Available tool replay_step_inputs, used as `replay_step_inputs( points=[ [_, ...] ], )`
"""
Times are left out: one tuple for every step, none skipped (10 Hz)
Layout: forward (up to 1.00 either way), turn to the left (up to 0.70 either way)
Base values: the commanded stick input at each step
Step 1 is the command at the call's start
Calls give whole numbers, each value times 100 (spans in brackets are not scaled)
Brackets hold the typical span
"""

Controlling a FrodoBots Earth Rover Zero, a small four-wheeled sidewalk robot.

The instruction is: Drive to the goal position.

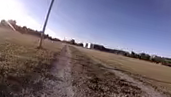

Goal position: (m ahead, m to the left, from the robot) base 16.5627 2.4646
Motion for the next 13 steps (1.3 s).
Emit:
replay_step_inputs(
  points=[
    [50,0],
    [50,0],
    [50,0],
    [50,0],
    [50,0],
    [50,0],
    [50,0],
    [50,0],
    [50,0],
    [50,0],
    [50,0],
    [50,0],
    [50,0]
  ],
)
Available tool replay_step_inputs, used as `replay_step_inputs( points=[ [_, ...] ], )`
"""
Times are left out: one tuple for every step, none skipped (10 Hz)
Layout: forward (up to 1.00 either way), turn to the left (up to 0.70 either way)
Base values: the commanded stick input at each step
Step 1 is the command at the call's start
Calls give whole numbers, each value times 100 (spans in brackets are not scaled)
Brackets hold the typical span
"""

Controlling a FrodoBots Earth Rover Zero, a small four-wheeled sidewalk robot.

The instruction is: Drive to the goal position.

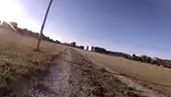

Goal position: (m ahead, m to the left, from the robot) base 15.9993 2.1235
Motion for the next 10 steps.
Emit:
replay_step_inputs(
  points=[
    [50,0],
    [50,0],
    [50,0],
    [50,0],
    [50,0],
    [50,7],
    [50,27],
    [50,47],
    [50,50],
    [50,23]
  ],
)
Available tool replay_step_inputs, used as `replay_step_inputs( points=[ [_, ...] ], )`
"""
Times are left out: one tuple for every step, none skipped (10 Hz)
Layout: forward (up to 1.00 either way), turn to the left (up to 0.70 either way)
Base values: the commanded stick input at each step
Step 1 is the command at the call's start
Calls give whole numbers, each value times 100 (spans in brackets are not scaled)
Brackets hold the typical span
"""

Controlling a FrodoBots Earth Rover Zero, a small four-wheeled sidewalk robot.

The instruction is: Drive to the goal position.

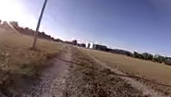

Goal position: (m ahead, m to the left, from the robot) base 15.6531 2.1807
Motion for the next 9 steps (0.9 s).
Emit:
replay_step_inputs(
  points=[
    [50,0],
    [50,0],
    [50,0],
    [50,0],
    [50,0],
    [50,0],
    [50,0],
    [50,0],
    [50,0]
  ],
)
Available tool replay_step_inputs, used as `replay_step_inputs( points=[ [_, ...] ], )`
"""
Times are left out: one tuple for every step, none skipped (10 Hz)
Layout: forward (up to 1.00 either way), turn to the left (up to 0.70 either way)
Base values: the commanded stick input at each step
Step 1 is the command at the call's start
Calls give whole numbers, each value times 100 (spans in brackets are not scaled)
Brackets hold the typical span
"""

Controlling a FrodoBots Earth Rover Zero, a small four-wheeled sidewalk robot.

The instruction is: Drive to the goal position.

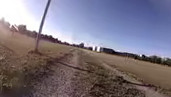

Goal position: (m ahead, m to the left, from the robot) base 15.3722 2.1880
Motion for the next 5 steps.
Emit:
replay_step_inputs(
  points=[
    [50,0],
    [50,0],
    [50,0],
    [50,0],
    [50,0]
  ],
)
